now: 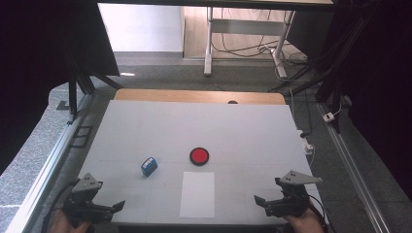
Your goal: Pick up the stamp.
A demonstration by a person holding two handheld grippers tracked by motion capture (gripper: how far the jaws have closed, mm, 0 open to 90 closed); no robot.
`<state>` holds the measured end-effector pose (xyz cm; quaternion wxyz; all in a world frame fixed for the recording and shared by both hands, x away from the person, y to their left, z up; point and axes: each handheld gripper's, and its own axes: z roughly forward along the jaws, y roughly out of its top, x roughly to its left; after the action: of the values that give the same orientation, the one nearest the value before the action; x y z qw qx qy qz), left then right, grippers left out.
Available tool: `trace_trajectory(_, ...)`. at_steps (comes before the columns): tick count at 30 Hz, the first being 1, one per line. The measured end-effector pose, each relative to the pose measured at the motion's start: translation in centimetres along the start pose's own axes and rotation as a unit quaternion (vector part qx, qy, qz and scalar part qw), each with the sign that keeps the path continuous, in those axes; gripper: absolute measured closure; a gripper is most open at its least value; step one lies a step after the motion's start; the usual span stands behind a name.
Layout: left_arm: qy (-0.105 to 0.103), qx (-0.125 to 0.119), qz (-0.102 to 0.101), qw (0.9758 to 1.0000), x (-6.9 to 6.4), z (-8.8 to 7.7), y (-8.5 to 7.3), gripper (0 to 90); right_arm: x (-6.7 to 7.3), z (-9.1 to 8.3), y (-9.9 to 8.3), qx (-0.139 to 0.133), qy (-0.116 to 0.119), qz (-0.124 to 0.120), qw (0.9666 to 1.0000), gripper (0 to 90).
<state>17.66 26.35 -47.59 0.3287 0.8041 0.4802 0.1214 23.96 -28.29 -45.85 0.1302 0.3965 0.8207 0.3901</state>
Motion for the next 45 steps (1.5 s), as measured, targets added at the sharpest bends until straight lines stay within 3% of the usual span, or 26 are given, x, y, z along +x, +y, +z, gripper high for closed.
trace_trajectory(7, -0.011, -0.014, -0.008, 0.9998, 0.2, -0.2, 0.2, 0.0, 0.0, 0.0, 0.0, 0.0, 0.003, -0.001, 1.0, 0.0)
trace_trajectory(17, -0.015, -0.023, 0.013, 0.9995, 0.0, 0.2, 0.9, 0.0, 0.1, 0.1, 0.0, 0.003, 0.007, -0.008, 0.9999, 0.0)
trace_trajectory(22, -0.024, -0.027, 0.018, 0.9992, 0.1, 0.5, 1.2, 0.0, 0.0, 0.1, 0.0, 0.003, 0.008, -0.007, 0.9999, 0.0)
trace_trajectory(26, -0.043, -0.033, 0.027, 0.9982, 0.1, 0.9, 1.7, 0.0, 0.0, 0.1, 0.0, 0.006, 0.008, -0.006, 0.9999, 0.0)
trace_trajectory(45, -0.037, -0.043, 0.049, 0.9972, 0.3, 2.9, 3.3, 0.0, 0.0, 0.2, 0.1, 0.009, 0.011, -0.005, 0.9999, 0.0)
